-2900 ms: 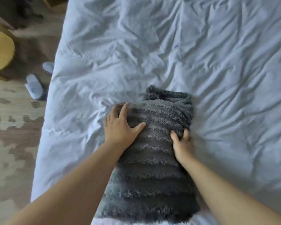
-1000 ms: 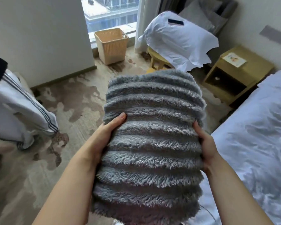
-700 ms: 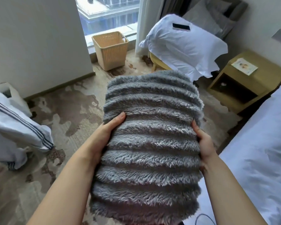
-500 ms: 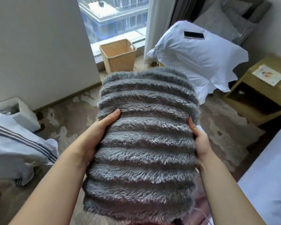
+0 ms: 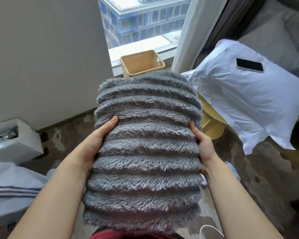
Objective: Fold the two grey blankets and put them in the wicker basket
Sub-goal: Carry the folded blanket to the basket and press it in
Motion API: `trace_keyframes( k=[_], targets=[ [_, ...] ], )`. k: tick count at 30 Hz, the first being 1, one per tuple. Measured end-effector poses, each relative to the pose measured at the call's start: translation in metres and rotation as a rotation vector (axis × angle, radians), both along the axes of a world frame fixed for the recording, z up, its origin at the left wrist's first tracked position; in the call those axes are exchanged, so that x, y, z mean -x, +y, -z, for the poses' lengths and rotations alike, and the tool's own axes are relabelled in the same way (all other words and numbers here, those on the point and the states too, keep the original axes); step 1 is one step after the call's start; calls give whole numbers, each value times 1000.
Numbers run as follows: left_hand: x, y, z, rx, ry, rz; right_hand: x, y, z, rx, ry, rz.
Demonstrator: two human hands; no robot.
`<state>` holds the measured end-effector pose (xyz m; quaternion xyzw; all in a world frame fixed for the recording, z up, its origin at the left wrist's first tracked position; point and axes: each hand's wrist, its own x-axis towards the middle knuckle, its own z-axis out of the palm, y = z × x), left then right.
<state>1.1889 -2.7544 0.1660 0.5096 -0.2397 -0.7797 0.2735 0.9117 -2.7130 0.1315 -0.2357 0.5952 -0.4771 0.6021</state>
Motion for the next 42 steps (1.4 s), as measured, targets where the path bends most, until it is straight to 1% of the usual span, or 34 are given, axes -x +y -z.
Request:
trace_keyframes(
  k=[3, 6, 10, 14, 18, 19, 22, 24, 28, 33, 35, 38, 42],
  targets=[
    [5, -82, 4, -37, 15, 67, 9, -70, -4, -20, -14, 52],
    [17, -157, -3, -30, 88, 132, 21, -131, -23, -8, -45, 60],
    [39, -243, -4, -57, 103, 220, 34, -189, -38, -64, 62, 133],
    [61, -321, 11, -71, 118, 246, 50, -253, -30, -113, 154, 174],
    [86, -407, 29, -118, 70, 211, 73, -346, -10, -103, 129, 178],
    [92, -429, 31, -121, 59, 188, 80, -374, -4, -102, 93, 172],
    [107, -503, 31, -112, 38, 139, 98, -463, 1, -122, -87, 68],
    [116, -549, 23, -97, 9, 114, 110, -518, 1, -112, -169, 24],
    [124, -622, 8, -85, 7, 17, 130, -622, -11, -126, -127, -68],
    [111, -686, 13, -150, 123, -100, 122, -730, -14, -217, 39, -233],
    [101, -722, 22, -167, 169, -156, 112, -770, -11, -241, -20, -296],
    [92, -787, 37, -123, 202, -190, 101, -832, -6, -249, -118, -352],
    [97, -873, 43, -87, 184, -195, 106, -919, -12, -267, -65, -377]
  ],
)
